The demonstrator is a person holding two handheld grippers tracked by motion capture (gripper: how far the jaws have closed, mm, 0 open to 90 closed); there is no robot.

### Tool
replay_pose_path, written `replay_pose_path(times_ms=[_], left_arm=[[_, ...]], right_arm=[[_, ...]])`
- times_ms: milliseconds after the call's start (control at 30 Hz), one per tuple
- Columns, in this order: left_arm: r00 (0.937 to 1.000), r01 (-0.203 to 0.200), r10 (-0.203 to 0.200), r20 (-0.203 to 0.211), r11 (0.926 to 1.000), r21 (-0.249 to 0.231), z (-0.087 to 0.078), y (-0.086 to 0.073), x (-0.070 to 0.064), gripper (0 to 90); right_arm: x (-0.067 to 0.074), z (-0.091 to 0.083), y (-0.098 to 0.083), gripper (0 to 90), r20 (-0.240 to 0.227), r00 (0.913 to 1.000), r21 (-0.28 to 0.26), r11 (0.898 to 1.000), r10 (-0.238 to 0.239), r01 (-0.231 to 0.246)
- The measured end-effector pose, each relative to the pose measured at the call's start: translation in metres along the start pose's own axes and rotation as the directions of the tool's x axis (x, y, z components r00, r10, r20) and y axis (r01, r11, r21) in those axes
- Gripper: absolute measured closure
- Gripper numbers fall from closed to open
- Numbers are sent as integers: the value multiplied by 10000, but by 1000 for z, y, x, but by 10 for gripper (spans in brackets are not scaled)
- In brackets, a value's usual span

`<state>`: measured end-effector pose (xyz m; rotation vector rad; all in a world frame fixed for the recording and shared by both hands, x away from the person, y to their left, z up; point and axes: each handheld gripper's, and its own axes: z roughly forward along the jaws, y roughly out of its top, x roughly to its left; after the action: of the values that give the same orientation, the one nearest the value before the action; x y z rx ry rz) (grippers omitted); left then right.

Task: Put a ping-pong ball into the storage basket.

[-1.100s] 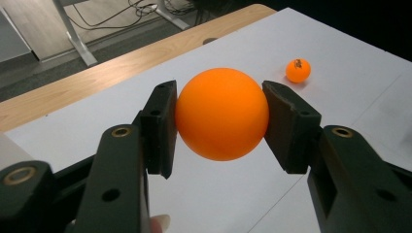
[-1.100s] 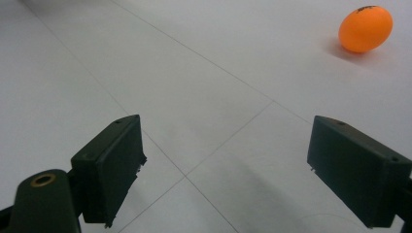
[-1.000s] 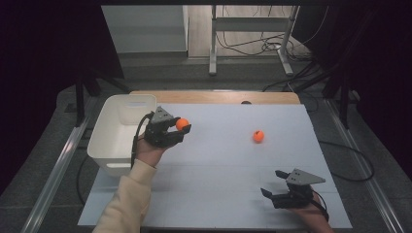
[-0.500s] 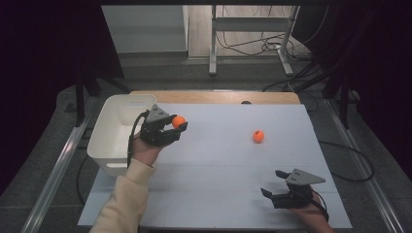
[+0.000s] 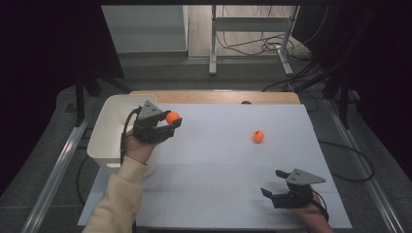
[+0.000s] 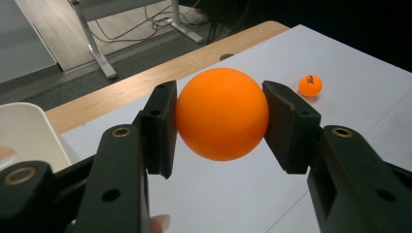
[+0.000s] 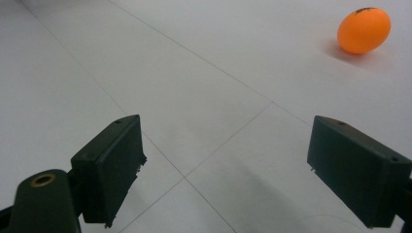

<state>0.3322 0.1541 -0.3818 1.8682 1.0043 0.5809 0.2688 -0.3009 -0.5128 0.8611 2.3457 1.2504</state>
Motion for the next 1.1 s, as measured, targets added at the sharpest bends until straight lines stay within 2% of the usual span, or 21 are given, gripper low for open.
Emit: replay_pose_path(times_ms=[433, 800, 1100], left_arm=[[9991, -176, 176, -395, 9998, -9, -12, 11, 10, 498], [9976, 122, -122, -679, 9999, -2, -17, 14, 24, 498], [9933, 268, -259, -1124, 9996, 58, -21, 15, 40, 499]], right_arm=[[0, 0, 0, 137, 11, 10000, 6, 10000, 0, 0], [1, 0, 1, 136, -49, 10000, -82, 10000, 0, 0], [0, -1, 1, 137, -56, 10000, -106, 9999, 60, -60]])
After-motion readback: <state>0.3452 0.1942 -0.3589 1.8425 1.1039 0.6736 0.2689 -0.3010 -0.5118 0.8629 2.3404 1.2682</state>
